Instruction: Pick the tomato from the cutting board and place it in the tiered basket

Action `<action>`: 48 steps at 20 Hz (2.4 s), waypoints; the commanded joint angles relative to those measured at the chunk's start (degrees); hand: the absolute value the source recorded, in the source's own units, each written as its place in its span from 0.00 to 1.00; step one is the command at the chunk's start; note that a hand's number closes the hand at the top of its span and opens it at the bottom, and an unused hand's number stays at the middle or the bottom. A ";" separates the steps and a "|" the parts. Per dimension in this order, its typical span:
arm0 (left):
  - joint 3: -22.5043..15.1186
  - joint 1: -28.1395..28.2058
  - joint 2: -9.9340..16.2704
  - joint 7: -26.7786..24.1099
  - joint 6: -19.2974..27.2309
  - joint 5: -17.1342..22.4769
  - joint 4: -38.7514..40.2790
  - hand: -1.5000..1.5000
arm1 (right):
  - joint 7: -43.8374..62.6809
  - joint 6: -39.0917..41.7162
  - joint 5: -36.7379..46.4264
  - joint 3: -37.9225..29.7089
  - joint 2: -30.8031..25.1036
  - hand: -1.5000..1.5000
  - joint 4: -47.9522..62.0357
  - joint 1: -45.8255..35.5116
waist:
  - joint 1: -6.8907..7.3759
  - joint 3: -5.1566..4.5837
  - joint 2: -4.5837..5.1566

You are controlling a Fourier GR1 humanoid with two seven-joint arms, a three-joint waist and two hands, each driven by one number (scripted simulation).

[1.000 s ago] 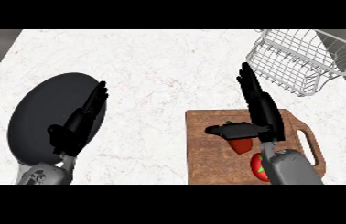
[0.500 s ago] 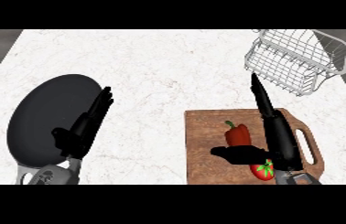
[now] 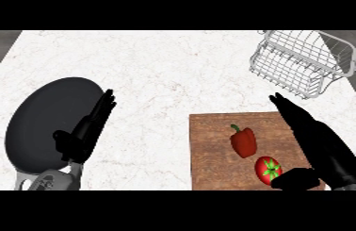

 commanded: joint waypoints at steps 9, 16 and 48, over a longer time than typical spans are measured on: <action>-0.51 -0.35 -2.09 -2.07 -1.82 -1.37 2.47 0.50 | 40.02 19.62 -8.30 7.62 -1.18 0.00 -21.05 -7.80 | 1.50 0.48 0.67; 0.06 -0.98 -2.14 -0.41 -2.34 -1.42 1.96 0.50 | 42.00 15.25 1.89 9.90 -0.16 0.00 -17.60 -7.72 | 1.53 0.52 0.62; 5.08 -0.70 -5.17 2.85 -4.74 -4.79 -1.54 0.50 | 25.03 13.32 17.55 7.77 11.89 0.00 0.04 9.96 | 1.44 0.69 0.75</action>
